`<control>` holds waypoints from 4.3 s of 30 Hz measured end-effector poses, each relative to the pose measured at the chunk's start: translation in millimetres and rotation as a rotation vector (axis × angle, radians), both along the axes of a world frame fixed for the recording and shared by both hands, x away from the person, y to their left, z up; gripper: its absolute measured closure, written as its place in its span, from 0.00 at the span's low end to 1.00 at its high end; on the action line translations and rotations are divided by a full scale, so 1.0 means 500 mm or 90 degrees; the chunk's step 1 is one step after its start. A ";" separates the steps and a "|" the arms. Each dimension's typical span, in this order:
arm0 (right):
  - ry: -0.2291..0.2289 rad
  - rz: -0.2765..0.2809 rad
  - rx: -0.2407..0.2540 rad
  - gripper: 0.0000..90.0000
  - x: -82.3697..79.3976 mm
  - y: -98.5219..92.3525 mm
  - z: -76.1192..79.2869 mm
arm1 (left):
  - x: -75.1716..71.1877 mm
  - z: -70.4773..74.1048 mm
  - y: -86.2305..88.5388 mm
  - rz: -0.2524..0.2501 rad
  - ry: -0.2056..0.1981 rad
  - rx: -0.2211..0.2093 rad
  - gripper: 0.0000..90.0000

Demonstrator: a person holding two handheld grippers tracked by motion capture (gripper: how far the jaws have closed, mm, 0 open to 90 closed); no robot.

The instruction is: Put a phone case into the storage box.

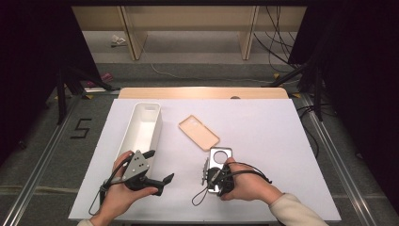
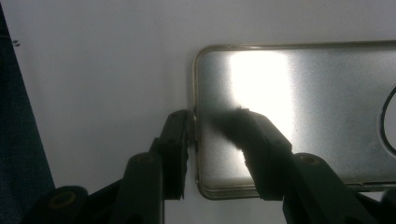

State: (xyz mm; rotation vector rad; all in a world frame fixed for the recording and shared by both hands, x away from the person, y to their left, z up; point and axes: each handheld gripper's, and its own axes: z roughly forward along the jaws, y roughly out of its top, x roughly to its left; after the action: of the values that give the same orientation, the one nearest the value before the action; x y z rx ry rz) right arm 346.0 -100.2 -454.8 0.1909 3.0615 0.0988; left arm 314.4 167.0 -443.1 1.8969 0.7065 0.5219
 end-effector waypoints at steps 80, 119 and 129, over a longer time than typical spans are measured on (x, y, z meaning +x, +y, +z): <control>-0.040 -0.035 0.226 0.99 -0.012 -0.080 0.093 | 0.000 -0.003 -0.001 0.000 0.004 0.000 0.03; -0.102 -0.041 0.371 0.99 -0.016 -0.075 0.100 | 0.130 0.102 -0.113 0.006 0.098 -0.082 0.19; -0.121 -0.030 0.373 0.99 -0.023 -0.062 0.105 | 0.206 0.113 -0.177 0.008 0.171 -0.045 0.34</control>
State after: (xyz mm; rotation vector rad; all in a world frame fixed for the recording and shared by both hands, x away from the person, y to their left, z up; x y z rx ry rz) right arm 334.4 -131.4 -402.2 0.2630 2.7491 0.9499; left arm 417.4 78.7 -386.9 1.9158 0.8991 0.2478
